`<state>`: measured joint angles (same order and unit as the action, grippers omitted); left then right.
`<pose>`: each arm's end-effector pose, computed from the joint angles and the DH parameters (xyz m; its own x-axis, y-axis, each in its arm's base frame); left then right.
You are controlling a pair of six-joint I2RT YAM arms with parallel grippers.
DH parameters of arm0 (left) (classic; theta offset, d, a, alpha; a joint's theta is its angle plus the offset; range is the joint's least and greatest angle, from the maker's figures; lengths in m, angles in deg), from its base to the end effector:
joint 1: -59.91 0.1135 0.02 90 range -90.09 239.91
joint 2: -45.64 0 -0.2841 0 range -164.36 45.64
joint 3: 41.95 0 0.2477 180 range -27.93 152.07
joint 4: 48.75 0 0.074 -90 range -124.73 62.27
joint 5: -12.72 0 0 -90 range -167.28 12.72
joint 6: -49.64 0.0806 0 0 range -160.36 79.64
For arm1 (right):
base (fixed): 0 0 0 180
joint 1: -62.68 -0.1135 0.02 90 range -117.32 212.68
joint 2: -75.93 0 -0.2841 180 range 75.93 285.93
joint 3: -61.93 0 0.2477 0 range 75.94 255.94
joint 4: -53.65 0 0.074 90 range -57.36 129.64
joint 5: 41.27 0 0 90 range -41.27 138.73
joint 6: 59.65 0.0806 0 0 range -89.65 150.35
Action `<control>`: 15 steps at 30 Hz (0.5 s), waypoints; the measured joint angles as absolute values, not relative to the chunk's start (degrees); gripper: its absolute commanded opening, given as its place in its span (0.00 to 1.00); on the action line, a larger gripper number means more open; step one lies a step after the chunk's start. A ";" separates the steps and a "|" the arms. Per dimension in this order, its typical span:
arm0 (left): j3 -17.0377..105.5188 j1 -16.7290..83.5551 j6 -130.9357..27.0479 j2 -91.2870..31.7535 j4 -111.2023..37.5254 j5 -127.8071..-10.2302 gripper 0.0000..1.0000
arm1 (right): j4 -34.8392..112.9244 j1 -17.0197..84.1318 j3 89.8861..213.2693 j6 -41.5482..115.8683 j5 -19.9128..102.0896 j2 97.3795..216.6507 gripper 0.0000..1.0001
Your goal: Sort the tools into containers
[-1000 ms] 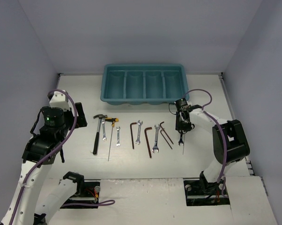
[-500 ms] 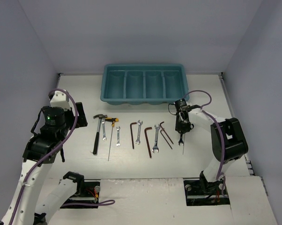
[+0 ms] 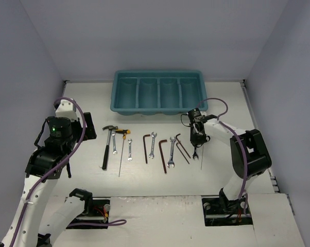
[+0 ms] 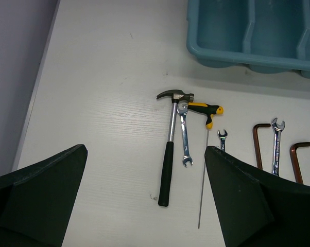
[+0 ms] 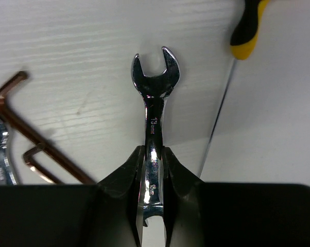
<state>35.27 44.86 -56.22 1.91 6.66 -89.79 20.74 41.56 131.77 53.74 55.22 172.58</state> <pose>0.1619 -0.0254 0.3896 -0.3630 -0.1787 -0.9145 -0.0413 0.9836 -0.1757 0.3313 0.1182 0.1509 -0.8604 0.0905 -0.5015 0.0400 0.9931 0.1106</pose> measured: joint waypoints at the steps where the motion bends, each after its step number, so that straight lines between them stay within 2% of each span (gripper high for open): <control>1: 35.27 44.86 -56.22 1.91 6.65 -89.72 0.97 | 20.29 41.12 132.69 53.46 55.19 172.42 0.00; 8: 35.27 44.86 -56.24 1.85 6.70 -89.49 0.97 | 18.13 40.20 146.95 49.43 55.63 168.14 0.00; 15: 35.27 44.86 -56.28 1.54 6.85 -89.48 0.97 | 17.63 41.20 172.36 41.88 57.33 173.73 0.00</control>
